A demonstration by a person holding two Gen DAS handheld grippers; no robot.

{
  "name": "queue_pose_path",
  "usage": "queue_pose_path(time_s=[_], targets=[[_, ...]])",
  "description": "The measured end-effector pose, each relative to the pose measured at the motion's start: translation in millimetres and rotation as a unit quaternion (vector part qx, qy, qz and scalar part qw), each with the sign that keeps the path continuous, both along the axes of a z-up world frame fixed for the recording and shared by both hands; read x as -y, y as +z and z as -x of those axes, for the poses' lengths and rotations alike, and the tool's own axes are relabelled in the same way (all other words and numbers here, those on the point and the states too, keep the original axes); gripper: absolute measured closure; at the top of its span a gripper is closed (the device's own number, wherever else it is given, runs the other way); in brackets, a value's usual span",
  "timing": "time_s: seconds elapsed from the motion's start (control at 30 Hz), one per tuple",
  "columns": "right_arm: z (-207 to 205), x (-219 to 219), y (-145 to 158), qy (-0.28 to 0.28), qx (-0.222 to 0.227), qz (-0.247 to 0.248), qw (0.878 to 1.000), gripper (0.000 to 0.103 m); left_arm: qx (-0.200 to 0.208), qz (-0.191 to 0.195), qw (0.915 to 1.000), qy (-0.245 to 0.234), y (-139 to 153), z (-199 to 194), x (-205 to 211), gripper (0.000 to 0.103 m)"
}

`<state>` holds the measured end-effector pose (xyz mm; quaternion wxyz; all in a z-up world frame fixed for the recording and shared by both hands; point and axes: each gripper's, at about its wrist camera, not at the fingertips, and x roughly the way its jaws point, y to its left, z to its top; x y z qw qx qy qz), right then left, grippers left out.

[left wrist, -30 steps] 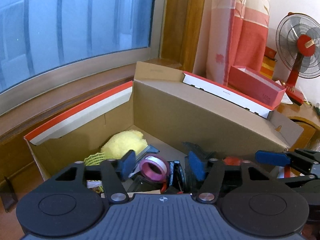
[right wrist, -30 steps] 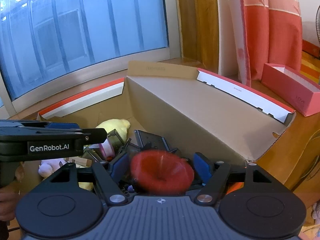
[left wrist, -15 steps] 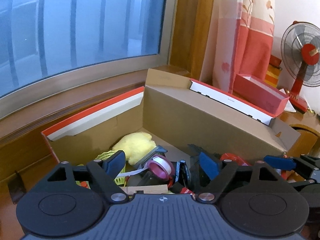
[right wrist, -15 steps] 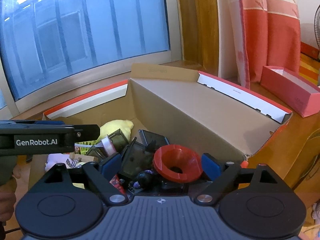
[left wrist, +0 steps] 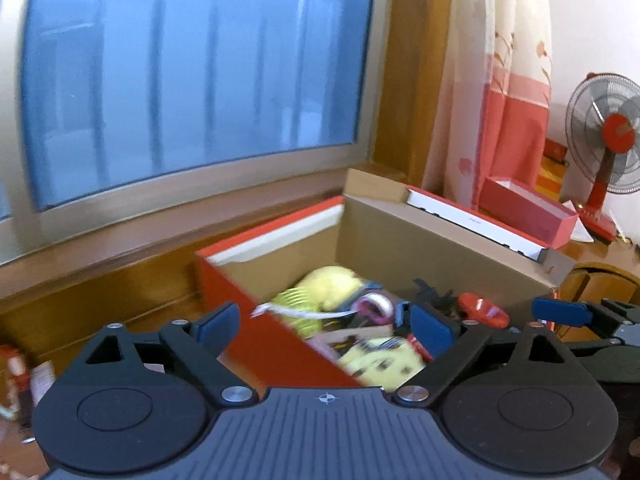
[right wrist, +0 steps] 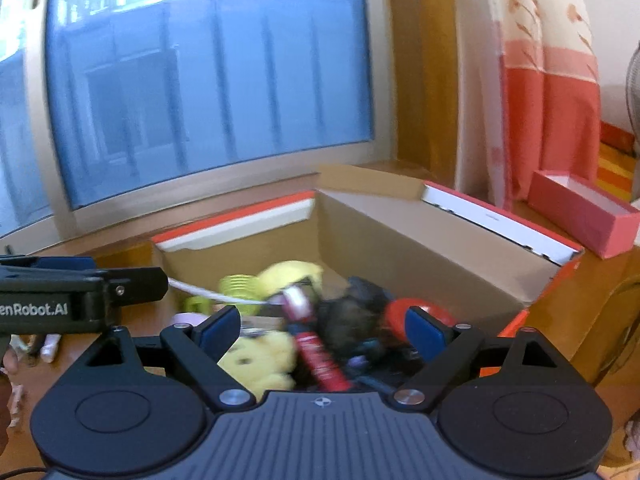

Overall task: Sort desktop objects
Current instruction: 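Withdraw both tools from the box back toward the desk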

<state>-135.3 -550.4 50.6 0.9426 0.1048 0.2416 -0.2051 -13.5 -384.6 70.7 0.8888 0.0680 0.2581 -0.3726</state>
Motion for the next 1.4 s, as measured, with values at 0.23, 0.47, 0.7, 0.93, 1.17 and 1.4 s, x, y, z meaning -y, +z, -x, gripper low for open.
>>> queue_pose_path(time_s=[0.23,0.47,0.7,0.93,1.17,1.4], targets=[[-11.4,-81.9,9.0,0.064,-0.006,0.017,0.998,0.012,0.002,0.011,0.9968,0.079,1.3,7.9,-105.9,0.007],[-30.1,-177.0,5.6,0.152,-0.014,0.026,0.988,0.011,-0.027,0.011,0.9834,0.179,-12.8,8.3,-209.8,0.006],[-55.8,-261.5,-15.7,0.266,-0.039,0.002,0.963,0.010,-0.043,0.000,0.9562,0.290,-30.0,8.0,-294.1,0.006],[-78.6,-314.2,-14.0,0.368,-0.039,0.023,0.929,0.010,-0.066,-0.008,0.9206,0.385,-48.8,6.2,-356.0,0.006],[-104.9,-329.6,-13.3,0.438,-0.031,0.011,0.898,0.008,-0.064,-0.043,0.8855,0.458,-58.9,13.0,-389.0,0.006],[-138.6,-331.9,-39.0,0.438,-0.063,-0.034,0.896,0.011,-0.094,-0.036,0.8745,0.474,-72.8,11.7,-396.5,0.006]])
